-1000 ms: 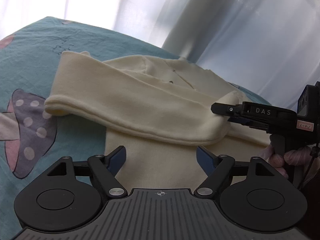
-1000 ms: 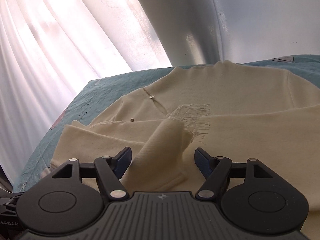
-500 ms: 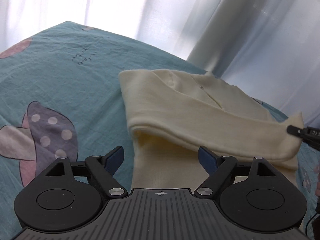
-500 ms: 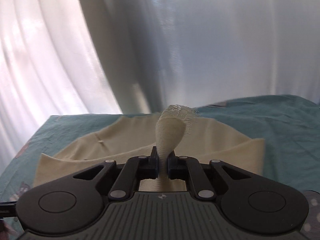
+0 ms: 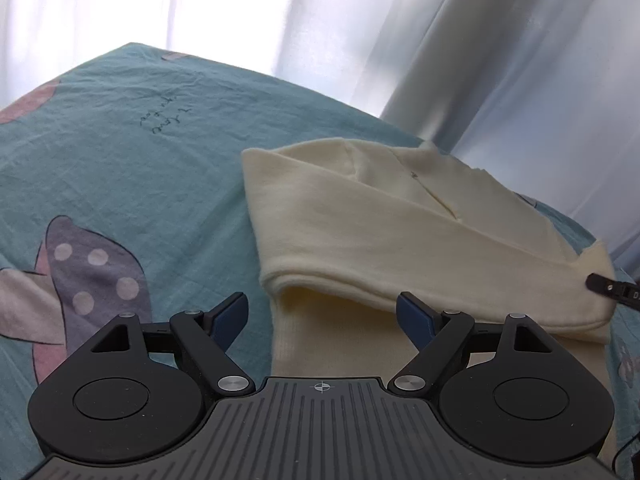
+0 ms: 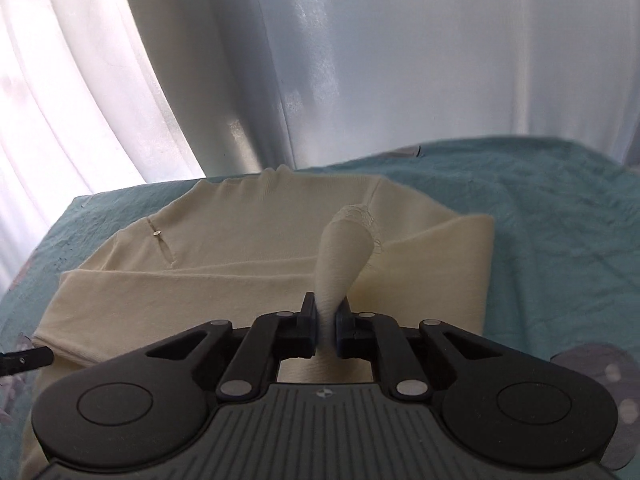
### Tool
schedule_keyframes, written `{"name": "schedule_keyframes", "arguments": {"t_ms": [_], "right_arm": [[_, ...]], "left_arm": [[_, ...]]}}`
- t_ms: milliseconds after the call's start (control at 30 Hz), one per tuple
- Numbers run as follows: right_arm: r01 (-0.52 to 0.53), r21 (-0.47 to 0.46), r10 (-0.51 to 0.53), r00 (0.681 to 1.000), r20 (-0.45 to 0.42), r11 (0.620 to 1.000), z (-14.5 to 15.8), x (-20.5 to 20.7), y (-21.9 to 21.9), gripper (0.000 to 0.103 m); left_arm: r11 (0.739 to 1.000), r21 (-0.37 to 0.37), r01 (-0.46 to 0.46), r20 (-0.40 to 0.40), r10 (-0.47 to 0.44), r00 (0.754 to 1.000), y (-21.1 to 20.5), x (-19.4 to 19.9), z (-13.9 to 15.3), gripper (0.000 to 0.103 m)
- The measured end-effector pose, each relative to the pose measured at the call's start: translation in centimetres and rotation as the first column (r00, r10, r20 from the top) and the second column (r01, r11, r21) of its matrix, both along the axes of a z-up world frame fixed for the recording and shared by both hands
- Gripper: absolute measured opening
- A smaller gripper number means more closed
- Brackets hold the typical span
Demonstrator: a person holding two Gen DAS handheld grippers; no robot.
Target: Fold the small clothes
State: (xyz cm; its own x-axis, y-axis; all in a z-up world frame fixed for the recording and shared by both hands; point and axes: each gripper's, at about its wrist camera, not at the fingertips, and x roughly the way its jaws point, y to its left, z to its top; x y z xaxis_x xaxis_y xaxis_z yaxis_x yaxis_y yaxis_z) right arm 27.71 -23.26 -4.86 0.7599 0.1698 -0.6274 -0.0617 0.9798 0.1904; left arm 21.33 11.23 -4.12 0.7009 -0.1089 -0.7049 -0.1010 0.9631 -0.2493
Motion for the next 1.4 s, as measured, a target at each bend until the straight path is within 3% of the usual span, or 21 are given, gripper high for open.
{"name": "schedule_keyframes", "arguments": {"t_ms": [67, 167, 433, 533, 600, 800, 900, 1000, 1100, 1200, 1333, 1400], "right_arm": [[0.040, -0.105, -0.031, 0.996, 0.083, 0.994, 1.0, -0.6, 0.6, 0.007], [0.100, -0.166, -0.081, 0.990, 0.118, 0.981, 1.4, -0.5, 0.3, 0.007], [0.134, -0.178, -0.131, 0.991, 0.029, 0.975, -0.6, 0.5, -1.4, 0.008], [0.146, -0.223, -0.148, 0.989, 0.008, 0.964, -1.0, 0.6, -1.4, 0.009], [0.189, -0.242, -0.189, 0.982, 0.024, 0.952, -0.8, 0.2, -1.8, 0.017], [0.329, -0.273, -0.317, 0.944, 0.090, 0.904, 0.0, -1.5, -3.6, 0.020], [0.333, -0.154, -0.330, 0.943, 0.047, 0.930, 0.1, -2.3, -4.9, 0.020], [0.288, -0.059, -0.287, 0.958, 0.032, 0.956, 0.0, -3.3, -4.9, 0.020], [0.226, -0.087, -0.220, 0.973, 0.077, 0.970, 0.2, -3.4, -3.0, 0.020], [0.140, -0.088, -0.135, 0.989, 0.061, 0.986, 0.0, -2.6, -0.7, 0.020], [0.059, -0.126, -0.060, 0.998, -0.007, 0.990, -1.6, -1.0, 1.5, 0.019], [0.053, -0.135, -0.055, 0.998, -0.017, 0.989, -2.3, -0.8, 1.8, 0.018]], "left_arm": [[1.000, 0.015, -0.013, -0.002, 0.013, 1.000, 0.1, 0.2, -0.1, 0.086], [0.999, 0.034, -0.037, -0.011, 0.037, 0.999, 0.5, 0.7, -0.3, 0.086], [0.998, 0.038, -0.059, -0.020, 0.060, 0.998, 1.3, 1.1, -0.6, 0.086], [0.996, 0.033, -0.080, -0.020, 0.080, 0.997, 1.9, 1.0, -0.5, 0.086], [0.995, 0.039, -0.094, -0.019, 0.094, 0.995, 2.3, 0.7, -0.2, 0.086], [0.994, 0.006, -0.110, 0.036, 0.110, 0.993, 3.2, -0.4, 1.5, 0.087], [0.996, -0.056, -0.073, 0.053, 0.076, 0.996, 2.9, -0.4, 2.1, 0.093], [0.998, -0.047, -0.031, 0.063, 0.034, 0.997, 1.5, 0.3, 2.3, 0.093], [0.999, -0.033, 0.032, 0.069, -0.029, 0.997, -0.4, 1.3, 2.2, 0.093], [0.996, -0.005, 0.086, 0.067, -0.085, 0.994, -2.1, 2.7, 1.5, 0.092], [0.992, 0.085, 0.089, 0.019, -0.091, 0.996, -3.1, 4.2, 0.1, 0.082], [0.984, 0.165, 0.073, 0.010, -0.076, 0.997, -3.0, 4.6, -0.4, 0.080]]}}
